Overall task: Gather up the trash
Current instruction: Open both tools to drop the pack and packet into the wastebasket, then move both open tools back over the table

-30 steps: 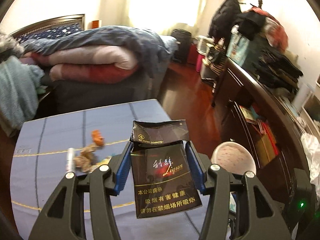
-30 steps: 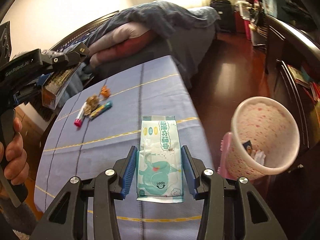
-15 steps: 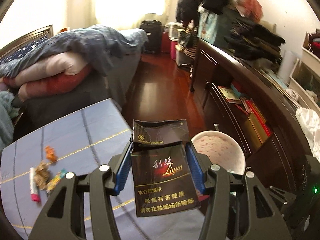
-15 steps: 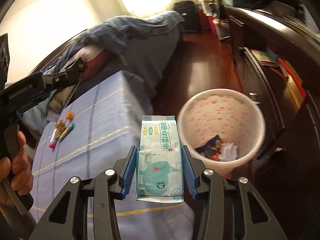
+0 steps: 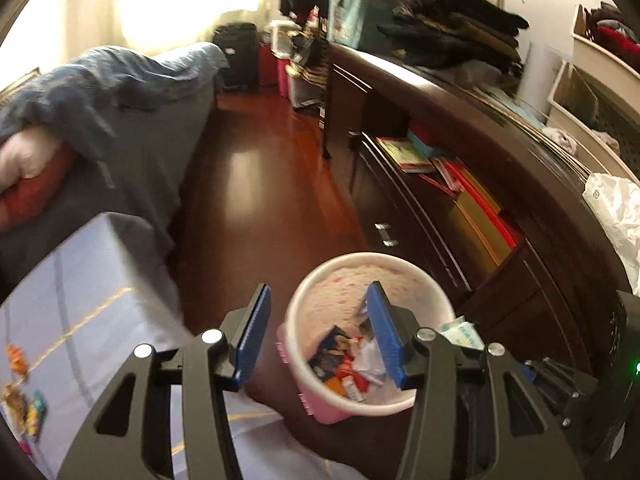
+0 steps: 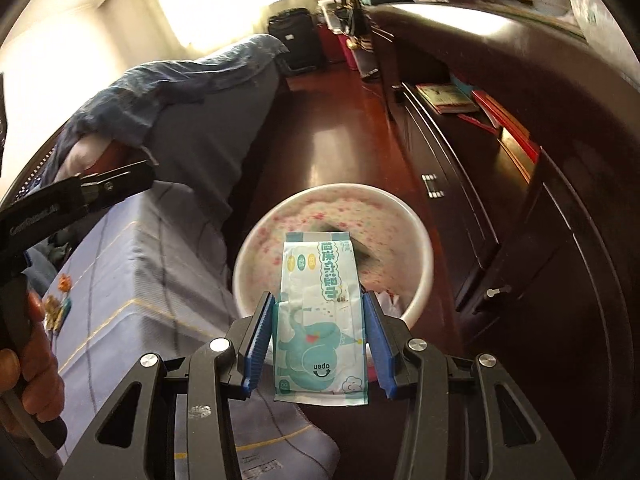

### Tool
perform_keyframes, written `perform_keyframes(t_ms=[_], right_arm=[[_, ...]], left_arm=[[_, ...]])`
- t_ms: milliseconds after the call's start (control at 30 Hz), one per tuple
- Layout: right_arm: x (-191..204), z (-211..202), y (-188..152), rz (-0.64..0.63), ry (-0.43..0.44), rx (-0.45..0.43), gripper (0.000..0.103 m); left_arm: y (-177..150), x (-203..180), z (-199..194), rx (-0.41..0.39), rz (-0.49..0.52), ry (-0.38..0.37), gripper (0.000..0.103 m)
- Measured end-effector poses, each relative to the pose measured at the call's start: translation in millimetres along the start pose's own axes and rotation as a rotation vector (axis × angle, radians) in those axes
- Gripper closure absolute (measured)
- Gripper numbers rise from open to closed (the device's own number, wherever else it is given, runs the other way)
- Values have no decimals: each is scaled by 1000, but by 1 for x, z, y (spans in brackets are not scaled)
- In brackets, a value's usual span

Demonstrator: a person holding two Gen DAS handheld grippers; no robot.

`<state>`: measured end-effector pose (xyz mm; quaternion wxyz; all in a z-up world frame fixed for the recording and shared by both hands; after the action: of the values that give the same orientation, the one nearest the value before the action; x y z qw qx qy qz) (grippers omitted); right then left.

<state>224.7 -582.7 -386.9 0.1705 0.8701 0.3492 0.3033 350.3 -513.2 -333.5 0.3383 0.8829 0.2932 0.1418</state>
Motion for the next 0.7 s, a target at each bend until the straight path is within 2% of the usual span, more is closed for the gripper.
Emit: perform_keyframes(t_ms=[200,267,300,400,500,700], right_arm=[[-7,20,9,11,-9,7,57],[-7,25,13,9,-16,-4,57],[-7,27,17,5,-29,-14,55],[-8,32,25,6,-54,-39,40],[-7,32,31,-3,-70,-58,33],[1,20,28,-39,-109,-79,29]], left_arm=[[-6,-8,22,39,22,-12,52],[-7,-3,21,38,19,0,38],[-7,0,19,33,16,12,37],[-5,9,15,22,19,49,31],[-3,16,6,7,16,72,28],[-1,26,-14,-27,7,100,24]])
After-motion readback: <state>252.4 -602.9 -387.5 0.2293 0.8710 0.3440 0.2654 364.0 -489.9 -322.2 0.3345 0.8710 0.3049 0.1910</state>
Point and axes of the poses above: each gripper's, at about its wrist camera, not at the fingertips, and z roughly the way its jaws point, x to its left, y to its top, the point moved 9 cm from there along z, roughly the way its jaws point, and after that the axes turned 12 degrees about z, right-handed, at the moved point
